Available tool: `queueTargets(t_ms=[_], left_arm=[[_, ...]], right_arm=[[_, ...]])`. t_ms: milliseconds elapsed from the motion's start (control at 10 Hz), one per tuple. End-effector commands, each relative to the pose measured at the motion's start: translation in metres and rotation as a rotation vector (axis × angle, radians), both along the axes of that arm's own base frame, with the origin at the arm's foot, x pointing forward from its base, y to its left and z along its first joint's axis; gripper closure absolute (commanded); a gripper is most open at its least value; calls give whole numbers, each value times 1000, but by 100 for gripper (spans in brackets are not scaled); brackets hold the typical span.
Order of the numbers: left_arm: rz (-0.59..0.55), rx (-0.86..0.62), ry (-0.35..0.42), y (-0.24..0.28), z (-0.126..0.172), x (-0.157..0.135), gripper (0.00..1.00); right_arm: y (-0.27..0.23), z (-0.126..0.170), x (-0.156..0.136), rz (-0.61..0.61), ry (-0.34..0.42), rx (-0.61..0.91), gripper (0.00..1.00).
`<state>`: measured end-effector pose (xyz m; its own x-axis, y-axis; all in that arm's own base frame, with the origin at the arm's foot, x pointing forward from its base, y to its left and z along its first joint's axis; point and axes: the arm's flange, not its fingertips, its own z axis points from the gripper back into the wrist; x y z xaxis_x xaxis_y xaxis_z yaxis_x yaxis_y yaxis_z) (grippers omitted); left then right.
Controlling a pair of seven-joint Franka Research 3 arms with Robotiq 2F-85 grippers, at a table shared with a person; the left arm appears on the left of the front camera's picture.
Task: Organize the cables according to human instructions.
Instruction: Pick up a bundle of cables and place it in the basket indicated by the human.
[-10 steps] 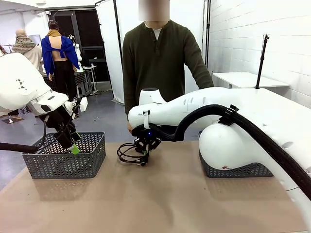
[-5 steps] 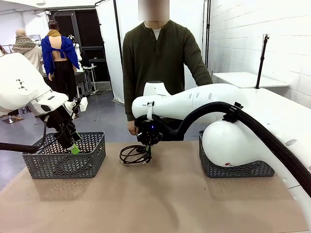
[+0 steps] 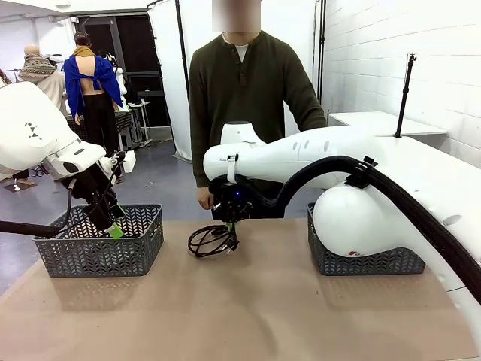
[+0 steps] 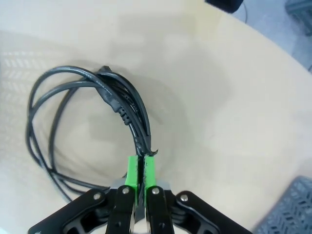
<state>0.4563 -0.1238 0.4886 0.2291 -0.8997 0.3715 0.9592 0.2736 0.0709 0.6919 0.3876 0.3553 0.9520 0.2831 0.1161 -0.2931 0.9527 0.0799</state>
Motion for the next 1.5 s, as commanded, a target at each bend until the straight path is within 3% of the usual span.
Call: queueTargets(t_ms=[0, 400, 900, 1200, 1400], left_arm=[[3, 0, -2, 0, 1, 0, 0], [3, 0, -2, 0, 1, 0, 0], [3, 0, -2, 0, 1, 0, 0], [3, 0, -2, 0, 1, 0, 0], [3, 0, -2, 0, 1, 0, 0]], right_arm=[[-6, 23, -9, 53, -22, -14, 100], [-26, 55, -34, 250, -50, -60, 100], [-81, 95, -53, 663, -94, -95, 100], [-105, 116, -56, 777, -93, -114, 100], [-104, 119, -61, 778, -89, -113, 100]])
